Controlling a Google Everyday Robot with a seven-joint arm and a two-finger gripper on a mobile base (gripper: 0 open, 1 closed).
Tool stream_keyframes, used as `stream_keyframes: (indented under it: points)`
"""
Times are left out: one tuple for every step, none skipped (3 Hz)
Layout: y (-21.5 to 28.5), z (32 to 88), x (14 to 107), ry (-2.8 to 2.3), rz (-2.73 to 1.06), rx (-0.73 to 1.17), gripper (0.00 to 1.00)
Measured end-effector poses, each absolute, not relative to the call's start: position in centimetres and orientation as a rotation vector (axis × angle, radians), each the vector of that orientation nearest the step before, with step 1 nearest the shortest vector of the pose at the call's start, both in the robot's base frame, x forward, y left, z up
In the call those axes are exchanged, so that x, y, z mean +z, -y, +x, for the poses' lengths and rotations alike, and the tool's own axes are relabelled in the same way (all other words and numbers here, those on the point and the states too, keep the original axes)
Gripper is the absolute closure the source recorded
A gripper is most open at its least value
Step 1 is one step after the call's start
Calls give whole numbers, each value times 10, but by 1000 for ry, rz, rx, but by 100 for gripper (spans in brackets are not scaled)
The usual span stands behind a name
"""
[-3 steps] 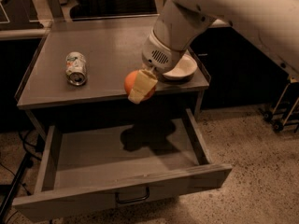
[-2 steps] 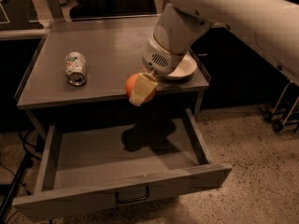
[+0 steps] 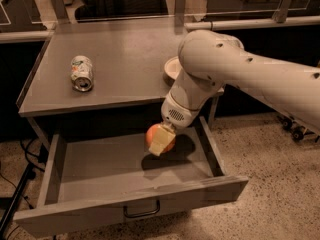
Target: Place orange into top drawer
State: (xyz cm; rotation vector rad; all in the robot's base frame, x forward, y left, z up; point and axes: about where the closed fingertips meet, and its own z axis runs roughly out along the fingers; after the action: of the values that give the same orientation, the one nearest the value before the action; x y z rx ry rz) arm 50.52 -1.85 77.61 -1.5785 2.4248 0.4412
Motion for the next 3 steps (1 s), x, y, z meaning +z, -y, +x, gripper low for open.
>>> stream_keyframes:
  points:
    - [18,504,775,-2426,-1579,442,100]
    - [14,497,759,-2466,-1558,491,100]
    - [5,496,714,-2540,-1530,505,100]
